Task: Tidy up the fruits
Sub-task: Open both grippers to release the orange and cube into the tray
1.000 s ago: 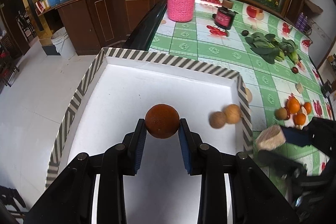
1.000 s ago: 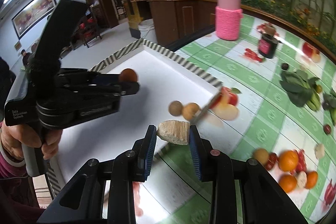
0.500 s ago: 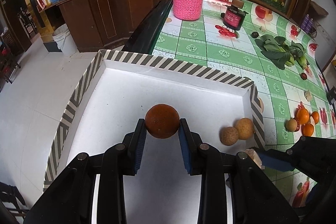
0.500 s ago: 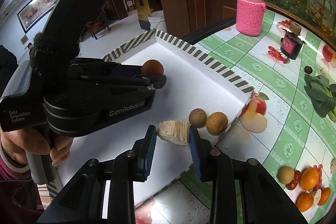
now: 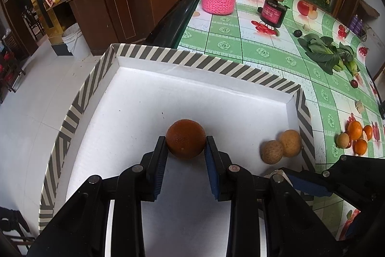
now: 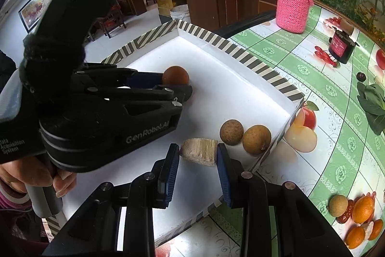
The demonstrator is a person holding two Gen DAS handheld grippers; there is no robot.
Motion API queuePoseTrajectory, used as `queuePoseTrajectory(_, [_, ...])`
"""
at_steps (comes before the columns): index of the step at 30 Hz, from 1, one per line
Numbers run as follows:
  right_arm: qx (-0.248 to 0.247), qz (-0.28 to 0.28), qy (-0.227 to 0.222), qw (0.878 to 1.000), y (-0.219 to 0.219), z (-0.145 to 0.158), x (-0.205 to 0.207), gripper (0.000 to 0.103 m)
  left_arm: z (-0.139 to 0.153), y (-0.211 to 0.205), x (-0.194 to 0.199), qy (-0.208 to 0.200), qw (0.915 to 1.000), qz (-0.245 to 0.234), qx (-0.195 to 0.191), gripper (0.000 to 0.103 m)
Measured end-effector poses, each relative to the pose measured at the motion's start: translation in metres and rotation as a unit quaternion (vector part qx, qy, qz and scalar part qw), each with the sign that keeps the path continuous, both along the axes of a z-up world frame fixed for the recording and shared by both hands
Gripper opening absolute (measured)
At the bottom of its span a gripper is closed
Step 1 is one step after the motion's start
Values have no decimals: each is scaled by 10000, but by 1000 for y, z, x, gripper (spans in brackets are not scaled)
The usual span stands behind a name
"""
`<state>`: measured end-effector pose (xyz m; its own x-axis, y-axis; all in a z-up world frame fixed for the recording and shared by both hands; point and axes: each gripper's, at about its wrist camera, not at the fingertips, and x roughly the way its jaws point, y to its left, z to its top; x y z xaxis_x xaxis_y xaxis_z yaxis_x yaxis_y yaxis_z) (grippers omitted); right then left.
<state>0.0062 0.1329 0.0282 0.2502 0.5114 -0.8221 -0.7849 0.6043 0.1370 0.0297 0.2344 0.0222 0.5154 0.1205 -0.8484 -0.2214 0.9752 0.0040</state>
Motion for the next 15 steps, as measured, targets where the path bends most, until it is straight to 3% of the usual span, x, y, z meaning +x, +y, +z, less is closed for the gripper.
queuePoseTrajectory(8, [132, -45, 42, 9999, -4, 3, -1, 33, 0, 0, -1, -15, 10000, 39, 51, 29])
queuePoseTrajectory(11, [218, -69, 17, 9997, -8, 8, -3, 39, 0, 1, -1, -15, 10000, 85, 38, 30])
queuePoseTrajectory(13, [314, -116, 43, 9994, -13, 12, -3, 45, 0, 2, -2, 4, 9999, 123, 48, 38])
queuePoseTrajectory(15, [359, -140, 47, 9992, -18, 15, -5, 45, 2, 2, -4, -26, 9999, 163, 47, 61])
